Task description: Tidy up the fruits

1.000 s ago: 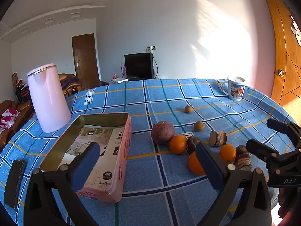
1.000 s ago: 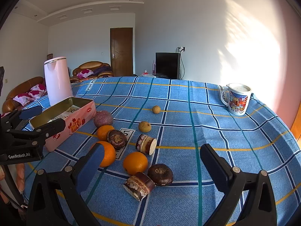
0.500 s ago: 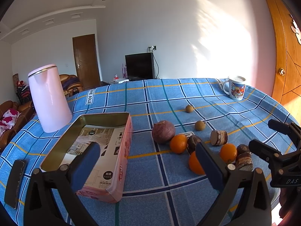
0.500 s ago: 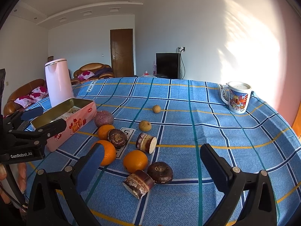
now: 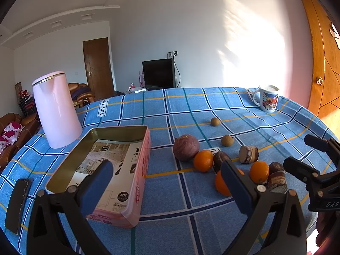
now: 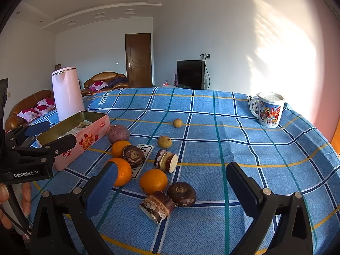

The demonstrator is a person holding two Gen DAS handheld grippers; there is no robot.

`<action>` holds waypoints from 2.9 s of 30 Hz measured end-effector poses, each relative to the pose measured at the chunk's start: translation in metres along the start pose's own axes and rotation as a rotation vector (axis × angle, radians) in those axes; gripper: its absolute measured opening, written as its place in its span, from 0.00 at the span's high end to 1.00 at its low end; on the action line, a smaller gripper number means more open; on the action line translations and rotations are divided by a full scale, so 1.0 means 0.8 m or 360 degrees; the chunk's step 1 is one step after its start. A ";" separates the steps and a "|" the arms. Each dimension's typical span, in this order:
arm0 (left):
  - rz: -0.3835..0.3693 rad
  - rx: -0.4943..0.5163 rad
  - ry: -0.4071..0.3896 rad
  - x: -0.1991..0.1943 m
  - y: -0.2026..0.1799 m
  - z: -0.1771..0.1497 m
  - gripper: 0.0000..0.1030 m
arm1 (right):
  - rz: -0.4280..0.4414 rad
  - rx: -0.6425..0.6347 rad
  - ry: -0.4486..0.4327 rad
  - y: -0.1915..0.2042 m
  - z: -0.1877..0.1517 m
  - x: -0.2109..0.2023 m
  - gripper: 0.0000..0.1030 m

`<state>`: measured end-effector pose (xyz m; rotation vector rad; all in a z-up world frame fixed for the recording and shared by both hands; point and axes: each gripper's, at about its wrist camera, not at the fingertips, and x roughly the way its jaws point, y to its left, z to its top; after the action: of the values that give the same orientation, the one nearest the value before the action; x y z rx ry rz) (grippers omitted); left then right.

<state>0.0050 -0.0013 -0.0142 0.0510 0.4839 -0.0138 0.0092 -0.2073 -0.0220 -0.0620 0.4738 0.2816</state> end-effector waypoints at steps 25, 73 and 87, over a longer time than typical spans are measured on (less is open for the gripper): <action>-0.0004 -0.0008 0.0016 0.004 -0.002 -0.002 0.00 | 0.0003 -0.0016 0.0012 0.001 -0.003 0.001 0.01; -0.0553 0.0168 0.0410 0.069 -0.086 -0.018 0.53 | 0.0152 -0.0249 0.0101 0.016 -0.051 0.019 0.59; -0.0539 0.0096 0.0308 0.053 -0.068 -0.015 0.55 | 0.0187 -0.0230 0.0031 0.016 -0.035 0.008 0.59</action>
<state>0.0358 -0.0547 -0.0472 0.0293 0.6814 -0.3583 -0.0015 -0.1966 -0.0494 -0.1781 0.4766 0.4308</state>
